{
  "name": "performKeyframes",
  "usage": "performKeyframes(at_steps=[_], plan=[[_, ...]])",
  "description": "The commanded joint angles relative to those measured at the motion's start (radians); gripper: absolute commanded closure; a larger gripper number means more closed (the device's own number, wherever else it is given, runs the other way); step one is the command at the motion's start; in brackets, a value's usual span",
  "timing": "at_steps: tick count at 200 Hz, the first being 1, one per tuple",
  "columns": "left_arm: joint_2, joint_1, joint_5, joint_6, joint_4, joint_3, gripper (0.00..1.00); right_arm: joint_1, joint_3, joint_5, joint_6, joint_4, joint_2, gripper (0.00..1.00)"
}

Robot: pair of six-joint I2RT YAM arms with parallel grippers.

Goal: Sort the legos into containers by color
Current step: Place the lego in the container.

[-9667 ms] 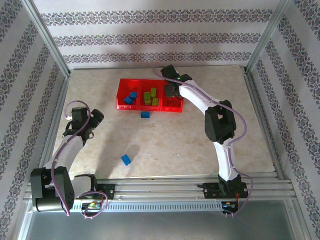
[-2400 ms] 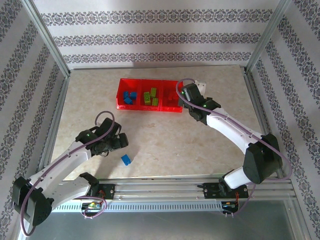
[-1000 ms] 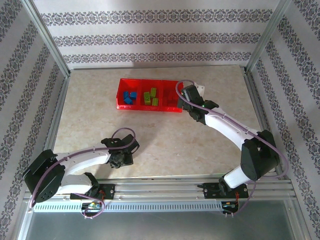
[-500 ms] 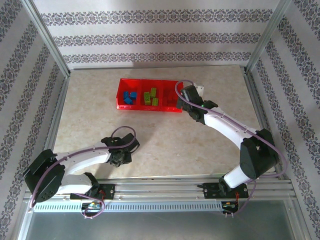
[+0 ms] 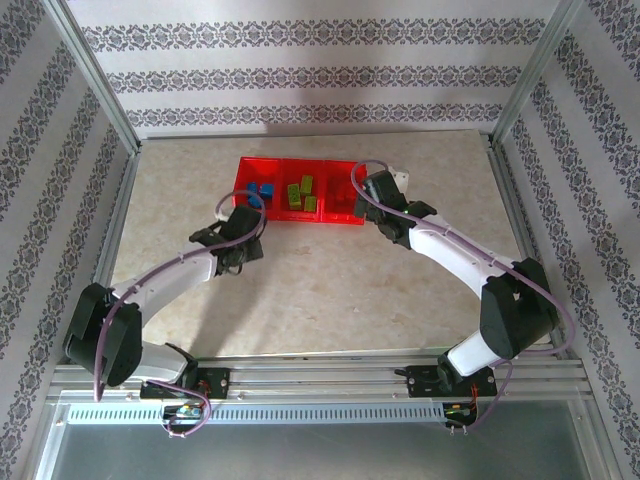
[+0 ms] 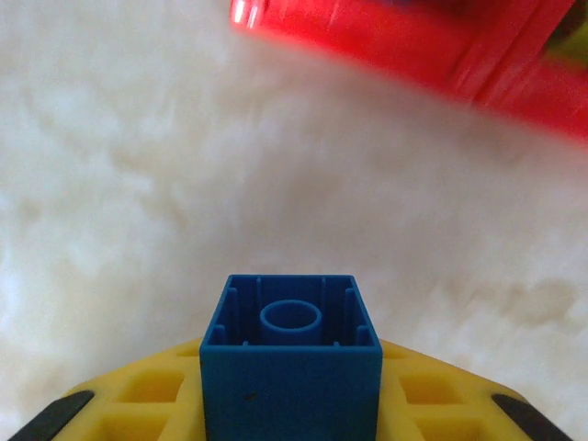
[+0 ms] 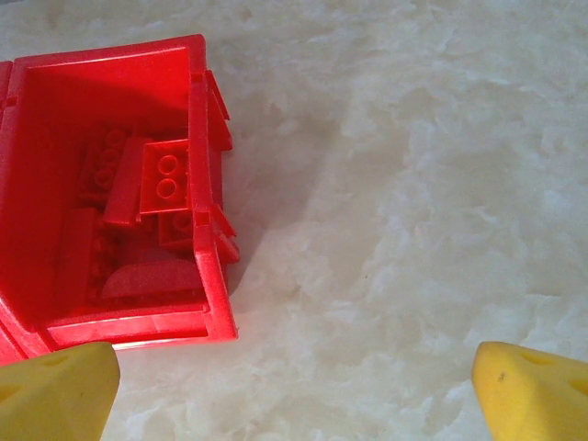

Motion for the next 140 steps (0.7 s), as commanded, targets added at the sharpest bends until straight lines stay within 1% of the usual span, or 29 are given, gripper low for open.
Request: performKeyframes(at_steps=[1,13,30,61,110,130,140], plan=[[0.066,0.065,-0.004,0.121,0.198,0.076,0.71,-0.011,-0.028,0.040,0.016,-0.013,-0.064,0.02],[0.138,0.104,0.030,0.142,0.228,0.146,0.71,-0.012,-0.038,0.048,0.015,-0.017,-0.084,0.02],[0.249,0.135,0.053,0.192,0.246,0.251,0.71,-0.013,-0.055,0.061,0.020,-0.028,-0.114,0.02],[0.431,0.169,0.043,0.261,0.243,0.439,0.71,-0.013,-0.107,0.093,0.027,-0.043,-0.188,0.02],[0.650,0.207,0.060,0.273,0.196,0.673,0.70,-0.022,-0.181,0.130,0.030,-0.047,-0.309,0.02],[0.704,0.208,0.054,0.268,0.164,0.731,0.70,-0.027,-0.195,0.134,0.034,-0.049,-0.336,0.02],[0.717,0.210,0.052,0.261,0.160,0.742,0.68,-0.028,-0.201,0.137,0.035,-0.046,-0.345,0.02]])
